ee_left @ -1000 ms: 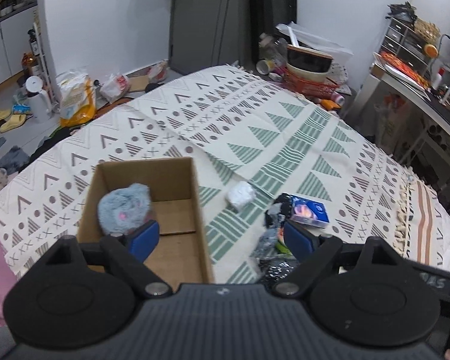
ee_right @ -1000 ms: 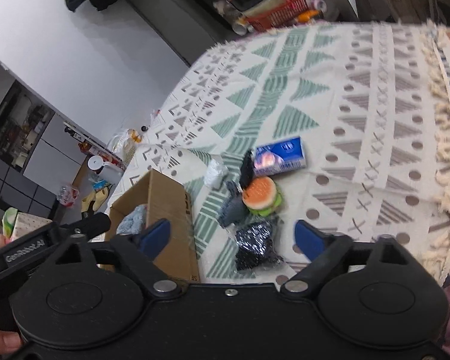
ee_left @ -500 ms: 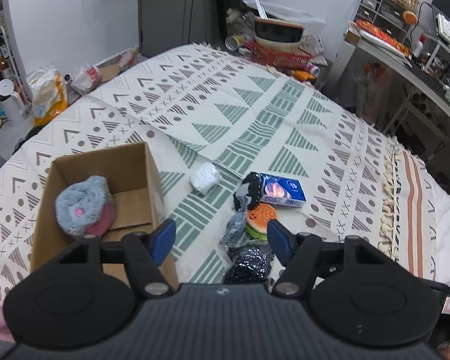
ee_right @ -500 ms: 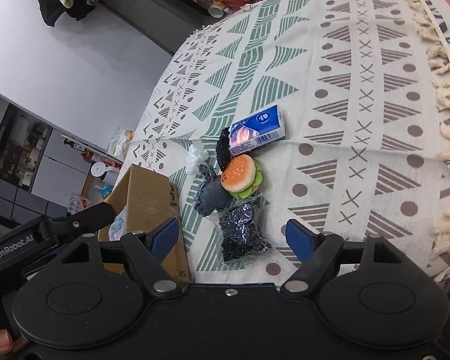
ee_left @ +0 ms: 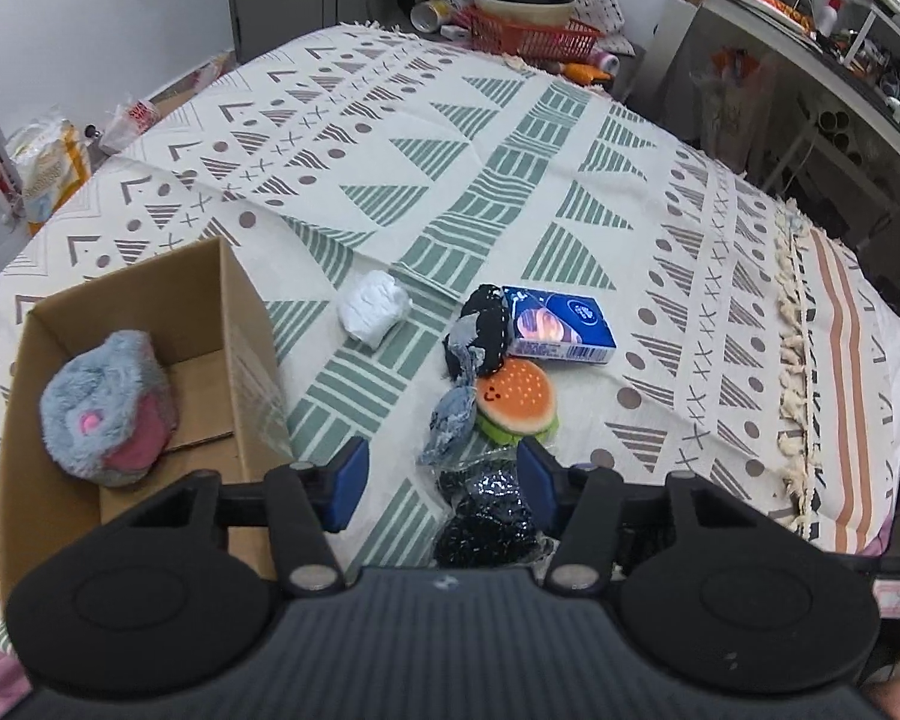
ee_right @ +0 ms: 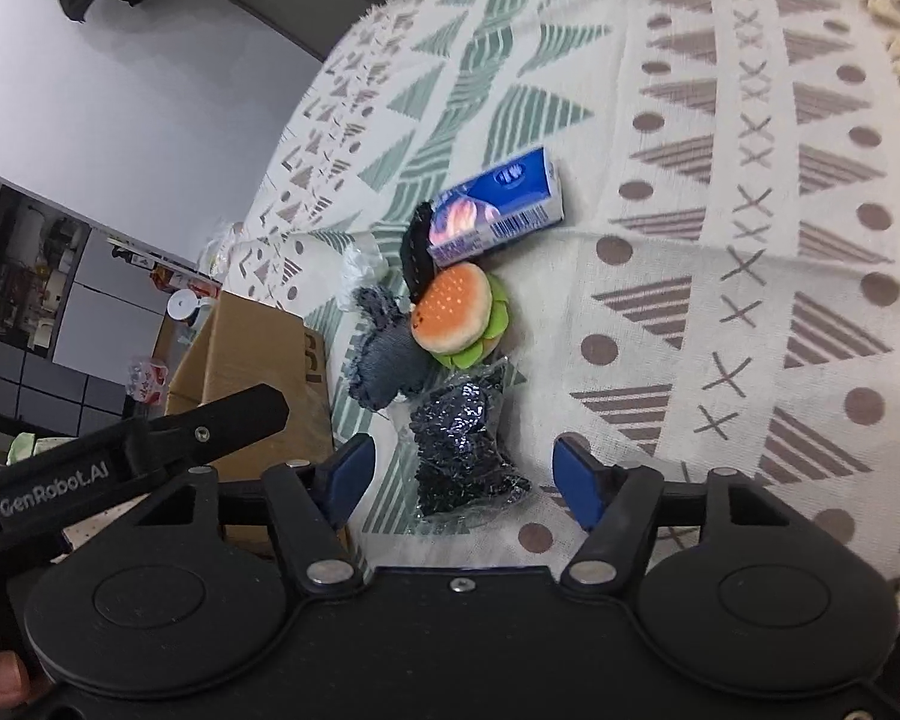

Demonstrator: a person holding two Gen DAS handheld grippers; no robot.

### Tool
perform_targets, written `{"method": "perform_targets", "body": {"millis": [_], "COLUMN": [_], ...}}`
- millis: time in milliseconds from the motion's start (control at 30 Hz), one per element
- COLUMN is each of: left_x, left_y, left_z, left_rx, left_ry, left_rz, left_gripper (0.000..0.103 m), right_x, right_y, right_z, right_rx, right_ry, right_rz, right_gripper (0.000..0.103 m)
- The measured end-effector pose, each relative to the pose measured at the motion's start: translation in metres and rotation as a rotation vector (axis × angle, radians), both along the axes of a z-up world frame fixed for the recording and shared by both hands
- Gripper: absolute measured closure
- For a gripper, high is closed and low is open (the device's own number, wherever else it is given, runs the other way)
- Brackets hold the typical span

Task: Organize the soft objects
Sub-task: 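Grasp the blue fabric sock with the left gripper while the right grasps the black bead bag, then carry the sock with the left gripper while the right carries the bead bag to the box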

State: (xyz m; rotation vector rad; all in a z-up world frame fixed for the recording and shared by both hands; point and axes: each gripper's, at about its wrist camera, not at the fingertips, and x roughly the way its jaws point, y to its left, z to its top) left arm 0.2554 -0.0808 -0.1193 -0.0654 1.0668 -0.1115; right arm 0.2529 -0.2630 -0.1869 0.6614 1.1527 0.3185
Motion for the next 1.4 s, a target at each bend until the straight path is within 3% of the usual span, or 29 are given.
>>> {"method": "perform_targets", "body": {"millis": [267, 433, 533, 733, 800, 867, 900, 1400], "left_x": [0.020, 0.031, 0.036, 0.041, 0.042, 0.043, 0.043, 0.000], "left_y": [0.000, -0.002, -0.006, -0.019, -0.020, -0.021, -0.021, -0.004], "left_z": [-0.019, -0.031, -0.037, -0.048, -0.053, -0.057, -0.058, -0.024], "left_rx": [-0.007, 0.011, 0.027, 0.066, 0.062, 0.071, 0.072, 0.028], "left_ry": [0.048, 0.073, 0.084, 0.056, 0.050, 0.048, 0.045, -0.047], "left_rz": [-0.027, -0.053, -0.070, -0.104, -0.094, -0.082, -0.070, -0.029], "left_gripper": [0.056, 0.056, 0.056, 0.056, 0.064, 0.084, 0.088, 0.091], "right_x": [0.013, 0.020, 0.022, 0.024, 0.023, 0.021, 0.020, 0.002], "right_y": [0.016, 0.021, 0.020, 0.011, 0.010, 0.009, 0.008, 0.001], "right_z": [-0.016, -0.027, -0.028, -0.030, -0.028, -0.027, -0.026, -0.002], "right_rx": [-0.035, -0.053, -0.021, 0.000, -0.005, -0.007, -0.010, -0.055], "right_ry": [0.032, 0.061, 0.047, 0.032, 0.017, 0.012, 0.007, -0.073], "right_rz": [0.054, 0.066, 0.057, 0.032, 0.034, 0.038, 0.041, 0.014], "right_gripper": [0.040, 0.059, 0.078, 0.080, 0.081, 0.082, 0.082, 0.084]}}
